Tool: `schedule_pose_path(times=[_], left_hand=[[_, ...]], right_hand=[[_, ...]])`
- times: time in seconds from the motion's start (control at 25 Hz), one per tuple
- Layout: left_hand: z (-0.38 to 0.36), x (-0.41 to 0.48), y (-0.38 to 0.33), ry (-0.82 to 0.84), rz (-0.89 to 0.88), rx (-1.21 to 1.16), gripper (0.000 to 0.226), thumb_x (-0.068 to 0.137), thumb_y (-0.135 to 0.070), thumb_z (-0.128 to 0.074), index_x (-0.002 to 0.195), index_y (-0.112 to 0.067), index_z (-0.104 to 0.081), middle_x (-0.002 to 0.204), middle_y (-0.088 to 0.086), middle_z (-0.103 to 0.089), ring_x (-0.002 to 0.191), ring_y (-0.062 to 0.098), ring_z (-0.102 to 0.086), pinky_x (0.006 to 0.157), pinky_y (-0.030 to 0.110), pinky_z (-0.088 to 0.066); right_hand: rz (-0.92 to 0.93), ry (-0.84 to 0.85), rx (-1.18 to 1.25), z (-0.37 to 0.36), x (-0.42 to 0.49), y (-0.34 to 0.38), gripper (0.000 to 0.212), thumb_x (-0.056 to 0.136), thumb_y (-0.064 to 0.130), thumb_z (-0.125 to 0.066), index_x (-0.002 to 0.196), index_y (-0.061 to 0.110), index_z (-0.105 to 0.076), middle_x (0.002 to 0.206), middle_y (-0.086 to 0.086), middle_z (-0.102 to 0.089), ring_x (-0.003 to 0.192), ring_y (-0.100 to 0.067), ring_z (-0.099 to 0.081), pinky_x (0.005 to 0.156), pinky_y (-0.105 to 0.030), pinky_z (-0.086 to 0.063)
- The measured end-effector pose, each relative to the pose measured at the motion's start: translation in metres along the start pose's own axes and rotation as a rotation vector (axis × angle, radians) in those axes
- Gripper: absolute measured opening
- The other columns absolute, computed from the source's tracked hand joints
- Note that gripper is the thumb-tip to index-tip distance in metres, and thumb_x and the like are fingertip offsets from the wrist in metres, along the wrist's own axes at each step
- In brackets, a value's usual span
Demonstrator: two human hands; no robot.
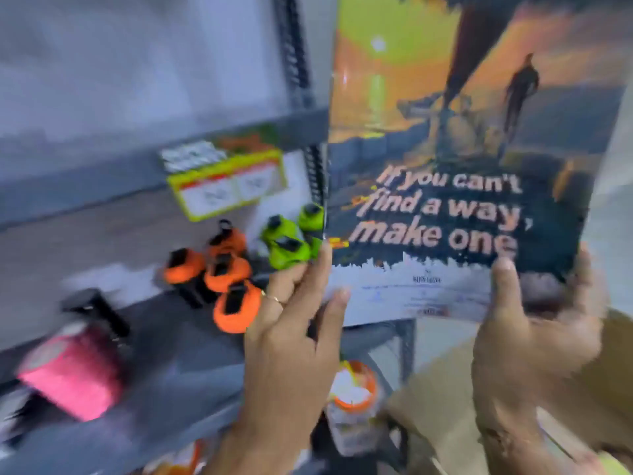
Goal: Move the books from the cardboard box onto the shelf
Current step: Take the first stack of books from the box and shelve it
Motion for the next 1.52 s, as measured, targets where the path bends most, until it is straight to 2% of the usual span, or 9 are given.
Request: schedule_pose_path(times=[0.08, 0.32, 0.44, 0.56, 0.88, 1.0, 1.24, 1.4, 1.52], left_hand=[[0.063, 0.049, -0.004, -0.145, -0.029, 0.096, 0.049, 0.08, -0.027, -0.057, 0.126, -0.011, -0.05, 0.089, -0.014, -0.055, 0.081, 0.001, -0.052, 0.081, 0.001, -0.039], [0.133, 0.182, 0.028, -0.079, 0.292, 0.389, 0.017, 0.086, -0.027, -0.062, 0.087, -0.013, -0.072, 0.071, 0.02, -0.059, 0.077, 0.024, -0.06, 0.063, 0.029, -0.033], [0.124, 0.21, 0.071, 0.147, 0.456, 0.6, 0.026, 0.086, -0.025, -0.059, 0.086, -0.001, -0.069, 0.093, 0.028, -0.067, 0.095, 0.038, -0.063, 0.07, 0.031, -0.042], [0.115, 0.209, 0.09, 0.312, 0.542, 0.722, 0.034, 0.083, -0.03, -0.062, 0.104, -0.006, -0.069, 0.11, 0.023, -0.067, 0.103, 0.039, -0.06, 0.079, 0.033, -0.047], [0.016, 0.143, -0.016, -0.094, -0.343, 0.59, 0.019, 0.086, -0.012, -0.056, 0.09, -0.007, -0.074, 0.11, 0.014, -0.072, 0.115, 0.041, -0.055, 0.099, 0.038, -0.036], [-0.099, 0.055, -0.043, 0.328, -0.458, 0.222, 0.022, 0.083, -0.017, -0.053, 0.087, -0.012, -0.074, 0.103, 0.006, -0.075, 0.102, 0.03, -0.065, 0.093, 0.032, -0.042], [-0.346, -0.211, -0.033, 1.726, 0.033, 0.035, 0.036, 0.09, -0.025, -0.05, 0.121, -0.01, -0.059, 0.13, 0.014, -0.059, 0.12, 0.029, -0.054, 0.098, 0.035, -0.046], [-0.404, -0.355, 0.013, 1.981, 0.286, 0.302, 0.051, 0.088, -0.029, -0.053, 0.133, -0.005, -0.044, 0.141, 0.017, -0.048, 0.128, 0.029, -0.048, 0.103, 0.032, -0.041], [-0.42, -0.408, 0.024, 1.906, 0.448, 0.333, 0.057, 0.085, -0.028, -0.055, 0.135, -0.006, -0.04, 0.14, 0.015, -0.048, 0.126, 0.03, -0.049, 0.103, 0.035, -0.043]], right_hand=[[0.077, 0.2, 0.122, -0.067, 0.008, 0.062, 0.05, 0.08, 0.032, -0.071, 0.122, 0.007, -0.06, 0.113, -0.017, -0.068, 0.104, -0.029, -0.065, 0.093, -0.045, -0.052], [0.324, 0.681, -0.128, -0.228, 0.039, 0.176, 0.016, 0.077, 0.007, -0.059, 0.087, -0.002, -0.067, 0.066, -0.008, -0.057, 0.061, -0.004, -0.051, 0.041, -0.01, -0.03], [0.403, 0.9, -0.511, -0.281, 0.031, 0.166, 0.012, 0.083, 0.007, -0.053, 0.088, -0.001, -0.061, 0.089, -0.03, -0.061, 0.089, -0.033, -0.06, 0.07, -0.024, -0.052], [0.341, 1.072, -0.885, -0.295, 0.017, 0.137, 0.031, 0.082, 0.014, -0.049, 0.111, 0.007, -0.057, 0.129, -0.021, -0.055, 0.126, -0.043, -0.04, 0.108, -0.049, -0.032], [0.66, 0.263, 0.011, -0.127, 0.012, 0.075, 0.025, 0.091, 0.015, -0.056, 0.103, -0.002, -0.068, 0.111, -0.017, -0.068, 0.105, -0.028, -0.057, 0.095, -0.033, -0.043], [0.308, 0.182, -0.178, -0.039, 0.028, -0.057, 0.035, 0.091, 0.024, -0.049, 0.105, -0.003, -0.067, 0.111, -0.02, -0.066, 0.108, -0.024, -0.056, 0.098, -0.033, -0.04], [-0.869, -0.189, -0.961, 0.219, 0.013, -0.313, 0.057, 0.088, 0.039, -0.046, 0.127, -0.002, -0.05, 0.134, -0.029, -0.049, 0.126, -0.041, -0.041, 0.108, -0.046, -0.03], [-1.419, -0.287, -1.128, 0.319, -0.035, -0.371, 0.071, 0.085, 0.039, -0.063, 0.135, -0.003, -0.034, 0.142, -0.026, -0.035, 0.131, -0.04, -0.031, 0.109, -0.042, -0.029], [-1.371, -0.29, -1.143, 0.342, -0.055, -0.387, 0.076, 0.081, 0.04, -0.068, 0.137, 0.001, -0.034, 0.136, -0.023, -0.038, 0.125, -0.042, -0.037, 0.104, -0.045, -0.037]])
Point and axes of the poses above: each hand's wrist, its own x-axis towards the middle knuckle, its own z-axis out of the back of the hand, y = z × x, the point moved 4 cm from there along x, towards the middle knuckle
